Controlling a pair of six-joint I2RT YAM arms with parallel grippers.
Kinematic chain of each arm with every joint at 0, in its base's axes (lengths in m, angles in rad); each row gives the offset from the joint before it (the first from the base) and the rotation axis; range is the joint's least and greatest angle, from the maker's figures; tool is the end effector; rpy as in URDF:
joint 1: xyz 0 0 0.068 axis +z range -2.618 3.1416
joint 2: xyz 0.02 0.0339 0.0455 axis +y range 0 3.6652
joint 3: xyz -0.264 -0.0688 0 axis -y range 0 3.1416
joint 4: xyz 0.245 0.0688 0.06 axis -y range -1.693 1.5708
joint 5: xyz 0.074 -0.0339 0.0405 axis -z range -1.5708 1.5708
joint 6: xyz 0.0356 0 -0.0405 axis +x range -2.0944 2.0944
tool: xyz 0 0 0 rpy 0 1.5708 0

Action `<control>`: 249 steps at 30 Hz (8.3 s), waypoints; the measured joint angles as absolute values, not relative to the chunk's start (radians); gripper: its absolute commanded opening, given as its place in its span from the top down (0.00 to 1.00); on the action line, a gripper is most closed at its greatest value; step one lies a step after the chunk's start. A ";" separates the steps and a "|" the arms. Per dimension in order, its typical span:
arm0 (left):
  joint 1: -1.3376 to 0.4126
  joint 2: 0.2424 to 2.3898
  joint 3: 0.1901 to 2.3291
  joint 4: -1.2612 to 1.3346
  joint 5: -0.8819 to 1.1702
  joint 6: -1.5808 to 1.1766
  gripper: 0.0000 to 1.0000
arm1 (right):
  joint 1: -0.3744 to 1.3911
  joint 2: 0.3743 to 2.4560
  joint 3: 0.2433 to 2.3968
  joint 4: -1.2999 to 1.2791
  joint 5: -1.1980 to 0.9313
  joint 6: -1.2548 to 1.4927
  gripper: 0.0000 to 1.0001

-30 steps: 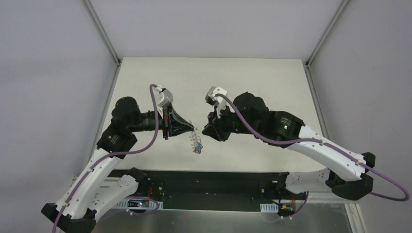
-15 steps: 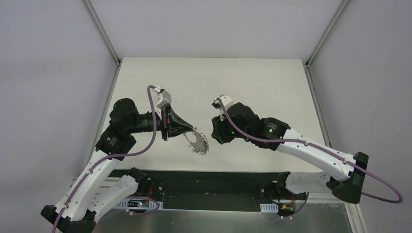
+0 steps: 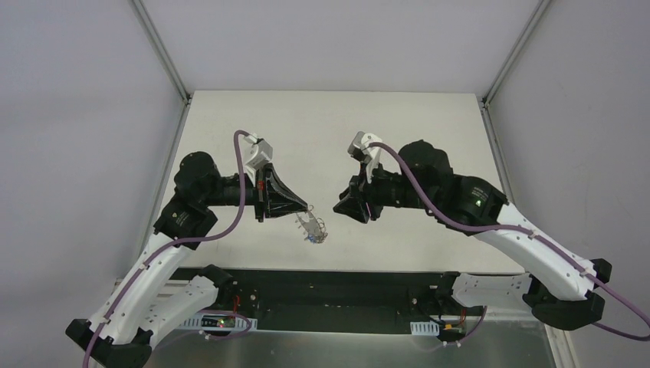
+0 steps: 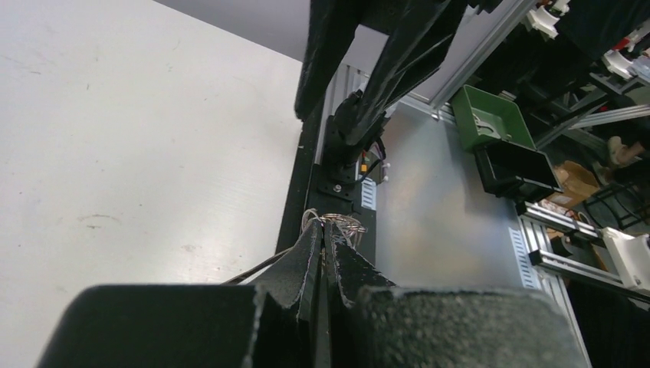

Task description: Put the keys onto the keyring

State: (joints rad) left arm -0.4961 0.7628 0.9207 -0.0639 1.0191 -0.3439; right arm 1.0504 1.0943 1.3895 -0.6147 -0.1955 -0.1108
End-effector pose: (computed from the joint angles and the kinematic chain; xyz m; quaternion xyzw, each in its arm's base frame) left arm 0.1209 -0.0999 0.4024 0.4044 0.5585 -0.5630 0.4556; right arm 0.1030 0.1937 0.4426 -0.4903 0.6432 0.3344 0.4839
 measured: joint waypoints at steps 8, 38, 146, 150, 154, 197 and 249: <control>-0.496 0.787 0.943 0.028 1.092 -0.444 1.00 | 1.050 1.154 1.548 -0.682 -0.356 -0.218 0.63; -0.498 0.804 0.946 0.214 1.145 -0.596 1.00 | 1.038 1.314 1.679 -0.685 -0.498 -0.283 0.67; -0.498 0.811 1.077 -0.202 1.005 -0.283 1.00 | 1.055 1.333 1.726 -0.790 -0.422 -0.084 0.56; -0.498 0.811 1.076 -0.208 1.000 -0.271 1.00 | 1.044 1.231 1.636 -0.751 -0.392 -0.068 0.51; -0.498 0.811 1.071 -0.208 1.001 -0.266 1.00 | 0.983 1.144 1.531 -0.698 -0.353 -0.020 0.50; -0.498 0.718 0.973 -0.292 0.880 -0.137 1.00 | 0.831 1.772 0.900 0.194 -0.318 0.321 0.58; -0.498 0.717 0.966 -0.294 0.879 -0.121 1.00 | 0.882 1.204 0.759 0.101 -0.360 0.183 1.00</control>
